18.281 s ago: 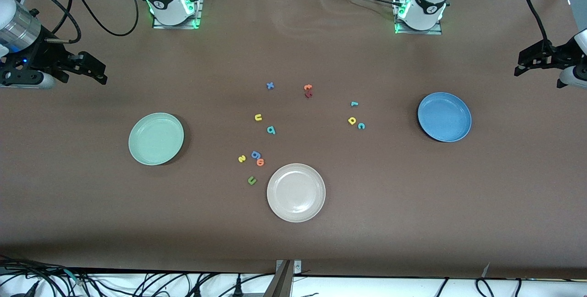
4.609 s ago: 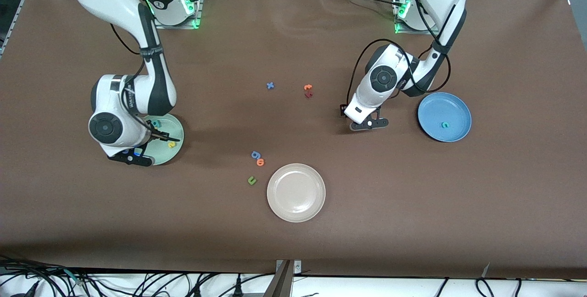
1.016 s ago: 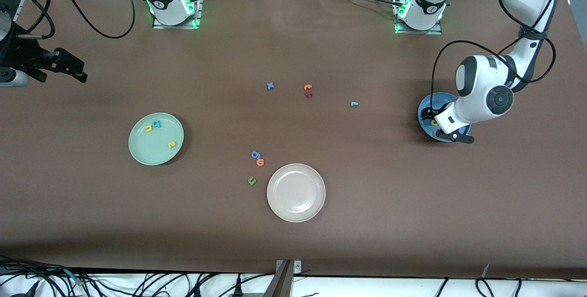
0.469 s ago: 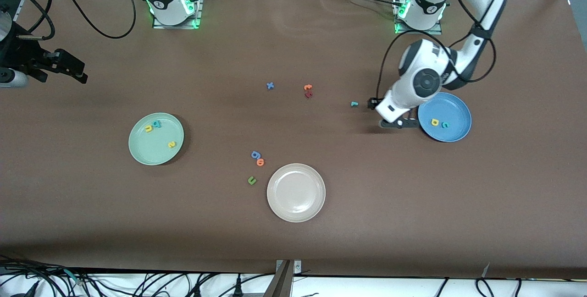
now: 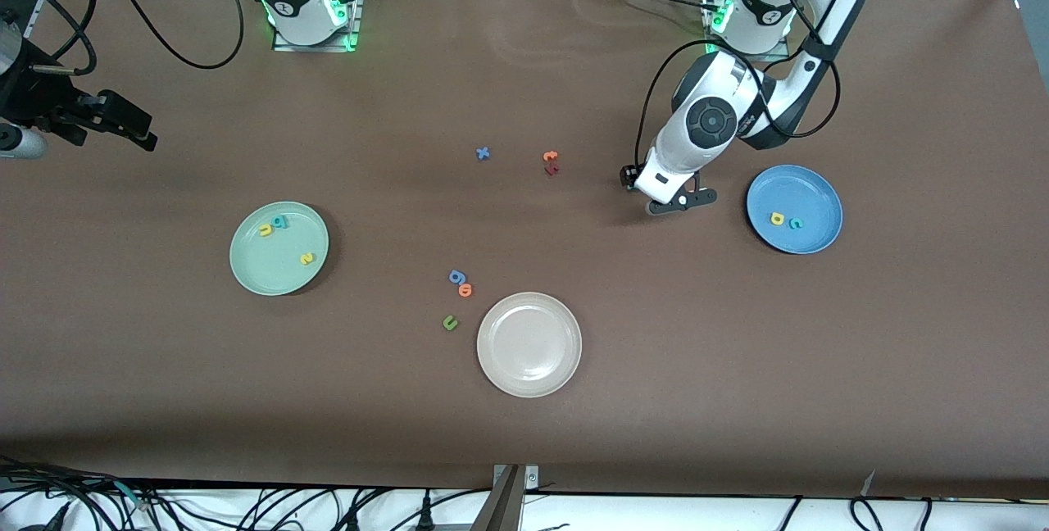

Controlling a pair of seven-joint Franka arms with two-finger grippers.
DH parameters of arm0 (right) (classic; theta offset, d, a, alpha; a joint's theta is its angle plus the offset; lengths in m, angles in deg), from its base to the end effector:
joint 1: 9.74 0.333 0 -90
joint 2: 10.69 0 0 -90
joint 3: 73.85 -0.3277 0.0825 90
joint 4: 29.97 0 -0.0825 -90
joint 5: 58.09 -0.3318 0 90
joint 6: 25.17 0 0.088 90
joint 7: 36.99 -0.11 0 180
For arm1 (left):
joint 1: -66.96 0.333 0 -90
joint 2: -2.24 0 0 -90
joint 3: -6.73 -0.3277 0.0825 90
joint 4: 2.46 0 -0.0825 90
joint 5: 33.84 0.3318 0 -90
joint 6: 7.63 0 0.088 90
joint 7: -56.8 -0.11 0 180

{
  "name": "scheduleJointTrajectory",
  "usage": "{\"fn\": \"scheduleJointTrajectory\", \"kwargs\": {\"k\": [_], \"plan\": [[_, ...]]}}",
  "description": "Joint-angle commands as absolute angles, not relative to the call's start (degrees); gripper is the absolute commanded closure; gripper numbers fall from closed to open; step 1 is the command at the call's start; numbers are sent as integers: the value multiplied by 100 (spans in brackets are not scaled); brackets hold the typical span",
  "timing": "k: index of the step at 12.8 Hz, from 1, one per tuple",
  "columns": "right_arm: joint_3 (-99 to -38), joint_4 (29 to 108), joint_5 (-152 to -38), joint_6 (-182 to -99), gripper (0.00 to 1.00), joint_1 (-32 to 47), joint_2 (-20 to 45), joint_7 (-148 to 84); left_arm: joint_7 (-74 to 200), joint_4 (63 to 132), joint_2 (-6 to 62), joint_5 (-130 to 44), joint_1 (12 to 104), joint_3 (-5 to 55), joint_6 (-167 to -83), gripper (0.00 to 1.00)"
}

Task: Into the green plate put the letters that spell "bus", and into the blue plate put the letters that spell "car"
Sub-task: 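Move the left gripper to the cyan letter near the table centre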

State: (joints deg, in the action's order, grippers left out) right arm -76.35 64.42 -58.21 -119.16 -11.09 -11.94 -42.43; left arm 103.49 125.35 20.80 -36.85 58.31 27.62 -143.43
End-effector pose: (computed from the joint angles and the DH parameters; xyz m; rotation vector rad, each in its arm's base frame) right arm 0.5007 0.0105 0.6179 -3.1373 0.1177 -0.0231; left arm 0.4379 -0.2468 0.2730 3.0608 0.5382 -0.3459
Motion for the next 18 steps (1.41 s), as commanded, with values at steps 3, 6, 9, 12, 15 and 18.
{"fn": "scheduleJointTrajectory", "kwargs": {"k": [3,6,9,12,15,18], "plan": [[-7710,6364,-5923,-11869,0,-1202,-1175,-4314,12626,12516,2245,-3815,5861,2712,-14499,28],[-7710,6364,-5923,-11868,0,-1202,-1175,-4314,14034,12375,2298,-3850,5852,2721,-14553,26],[-7710,6364,-5923,-11868,0,-1202,-1175,-4314,14686,12348,2394,-3841,5826,2721,-14851,26],[-7710,6364,-5923,-11868,0,-1202,-1175,-4314,15416,12392,2526,-3771,5633,2712,-15141,26],[-7710,6364,-5923,-11868,0,-1202,-1175,-4314,15427,12532,2544,-3754,5562,2721,-15141,26],[-7710,6364,-5923,-11868,0,-1202,-1175,-4314,15436,12594,2571,-3745,5483,2721,-15133,26]]}}
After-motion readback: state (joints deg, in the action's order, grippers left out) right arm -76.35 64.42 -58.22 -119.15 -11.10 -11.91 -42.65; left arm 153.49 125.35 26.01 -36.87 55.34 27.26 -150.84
